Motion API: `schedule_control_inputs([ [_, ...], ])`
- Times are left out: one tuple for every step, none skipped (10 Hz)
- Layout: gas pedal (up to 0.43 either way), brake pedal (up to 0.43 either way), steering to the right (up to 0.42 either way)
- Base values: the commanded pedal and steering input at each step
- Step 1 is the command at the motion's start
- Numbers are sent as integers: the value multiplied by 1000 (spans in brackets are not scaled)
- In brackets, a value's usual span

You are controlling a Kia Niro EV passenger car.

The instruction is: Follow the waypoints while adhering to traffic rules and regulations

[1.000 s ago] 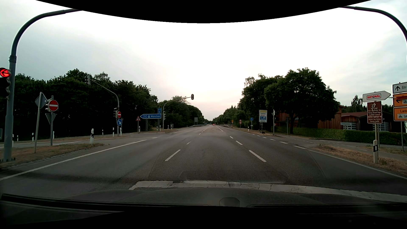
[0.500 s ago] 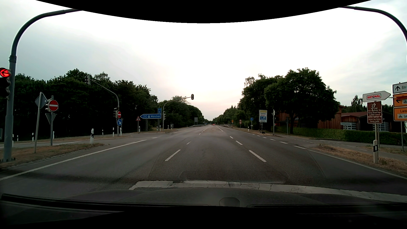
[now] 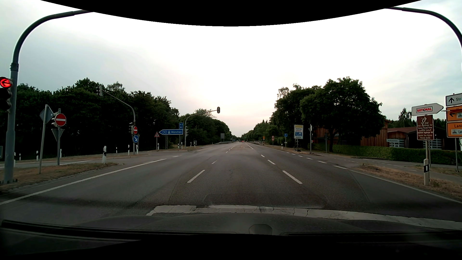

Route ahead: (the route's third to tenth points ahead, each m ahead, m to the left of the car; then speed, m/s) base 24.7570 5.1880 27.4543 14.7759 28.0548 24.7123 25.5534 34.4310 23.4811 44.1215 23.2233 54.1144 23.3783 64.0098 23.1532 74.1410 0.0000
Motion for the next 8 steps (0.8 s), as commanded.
schedule_control_inputs([
  [0,232,-1],
  [0,232,-1],
  [0,232,-1],
  [0,232,-1],
  [0,232,-1],
  [0,232,-1],
  [0,232,-1],
  [0,232,-1],
])
